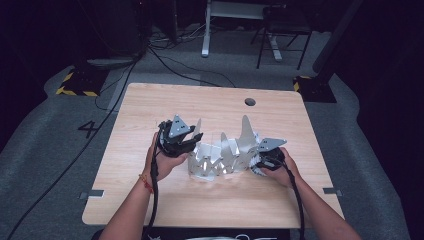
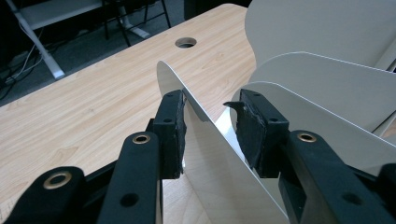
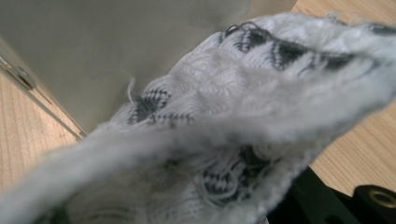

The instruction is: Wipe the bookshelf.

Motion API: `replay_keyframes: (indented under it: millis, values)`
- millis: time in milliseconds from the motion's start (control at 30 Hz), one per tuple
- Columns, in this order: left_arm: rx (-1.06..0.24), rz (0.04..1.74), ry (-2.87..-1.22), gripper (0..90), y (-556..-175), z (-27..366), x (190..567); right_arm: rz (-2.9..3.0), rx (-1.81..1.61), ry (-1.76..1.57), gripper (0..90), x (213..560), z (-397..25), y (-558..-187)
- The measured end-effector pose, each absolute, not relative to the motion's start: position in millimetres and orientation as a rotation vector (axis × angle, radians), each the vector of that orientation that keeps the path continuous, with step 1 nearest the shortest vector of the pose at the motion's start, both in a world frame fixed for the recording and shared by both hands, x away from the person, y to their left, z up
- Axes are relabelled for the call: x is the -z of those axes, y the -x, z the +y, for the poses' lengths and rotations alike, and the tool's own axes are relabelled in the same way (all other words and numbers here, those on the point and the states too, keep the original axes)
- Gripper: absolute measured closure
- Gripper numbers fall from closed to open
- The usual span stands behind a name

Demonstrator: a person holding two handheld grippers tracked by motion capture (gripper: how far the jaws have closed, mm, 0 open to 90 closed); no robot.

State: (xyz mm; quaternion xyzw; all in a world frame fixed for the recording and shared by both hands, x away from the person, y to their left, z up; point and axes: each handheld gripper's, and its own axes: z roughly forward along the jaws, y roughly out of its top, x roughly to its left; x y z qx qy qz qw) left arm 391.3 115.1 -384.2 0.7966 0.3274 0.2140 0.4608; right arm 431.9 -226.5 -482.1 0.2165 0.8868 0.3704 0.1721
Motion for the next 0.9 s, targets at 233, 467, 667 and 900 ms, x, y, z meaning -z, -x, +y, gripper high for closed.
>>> replay_keyframes:
  millis: [233,467,667,900]
  values:
    - [-0.520,0.806,-1.952,61.9,-393,115,385,2.409,-1.150,-0.586,74.9,455,-233,-426]
    - [-0.522,0.806,-1.955,61.9,-392,115,385,2.259,-1.283,-0.540,74.7,421,-242,-412]
    - [-0.512,0.805,-1.953,61.6,-393,116,385,2.259,-1.286,-0.533,74.8,420,-242,-411]
    - [-0.516,0.806,-1.949,61.6,-393,116,385,2.407,-1.240,-0.574,74.9,452,-240,-420]
